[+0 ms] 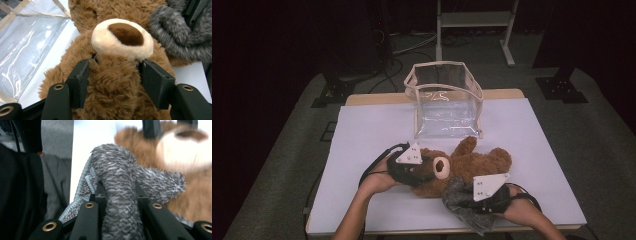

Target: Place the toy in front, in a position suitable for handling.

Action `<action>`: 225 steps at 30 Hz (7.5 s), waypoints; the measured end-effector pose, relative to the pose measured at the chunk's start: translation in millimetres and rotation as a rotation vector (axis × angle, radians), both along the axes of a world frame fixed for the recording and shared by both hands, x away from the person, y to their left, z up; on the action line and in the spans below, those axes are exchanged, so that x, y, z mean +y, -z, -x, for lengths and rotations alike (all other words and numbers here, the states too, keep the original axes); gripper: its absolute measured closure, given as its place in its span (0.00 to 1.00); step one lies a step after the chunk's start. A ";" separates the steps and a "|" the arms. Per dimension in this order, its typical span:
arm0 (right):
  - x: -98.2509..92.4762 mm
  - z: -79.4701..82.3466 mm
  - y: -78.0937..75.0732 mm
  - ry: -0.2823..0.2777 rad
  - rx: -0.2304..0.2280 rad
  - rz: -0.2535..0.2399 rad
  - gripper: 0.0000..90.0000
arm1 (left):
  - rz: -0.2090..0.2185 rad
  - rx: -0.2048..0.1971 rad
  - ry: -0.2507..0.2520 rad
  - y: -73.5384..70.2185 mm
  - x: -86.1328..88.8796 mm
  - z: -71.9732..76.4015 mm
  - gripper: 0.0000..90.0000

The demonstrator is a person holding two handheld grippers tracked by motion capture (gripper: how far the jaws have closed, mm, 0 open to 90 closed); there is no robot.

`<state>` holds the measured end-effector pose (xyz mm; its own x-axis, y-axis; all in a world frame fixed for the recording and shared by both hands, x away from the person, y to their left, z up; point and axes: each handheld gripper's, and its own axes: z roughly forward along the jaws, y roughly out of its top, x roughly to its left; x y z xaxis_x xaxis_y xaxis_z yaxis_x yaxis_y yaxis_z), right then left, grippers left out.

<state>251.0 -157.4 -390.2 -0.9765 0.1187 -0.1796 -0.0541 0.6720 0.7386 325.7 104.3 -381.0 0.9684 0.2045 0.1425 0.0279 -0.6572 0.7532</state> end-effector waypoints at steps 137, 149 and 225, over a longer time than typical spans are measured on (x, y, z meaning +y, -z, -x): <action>-9.2 -49.1 -46.0 0.010 -0.013 0.089 0.80 | -0.065 0.028 0.243 -11.9 -17.6 27.8 0.51; -59.2 -58.9 -29.7 0.090 0.105 0.018 0.80 | -0.048 0.018 0.236 -14.9 -16.9 26.3 0.50; -45.3 -96.7 -47.8 0.119 0.113 -0.076 0.79 | 0.016 0.033 0.173 -0.7 -1.1 17.6 0.49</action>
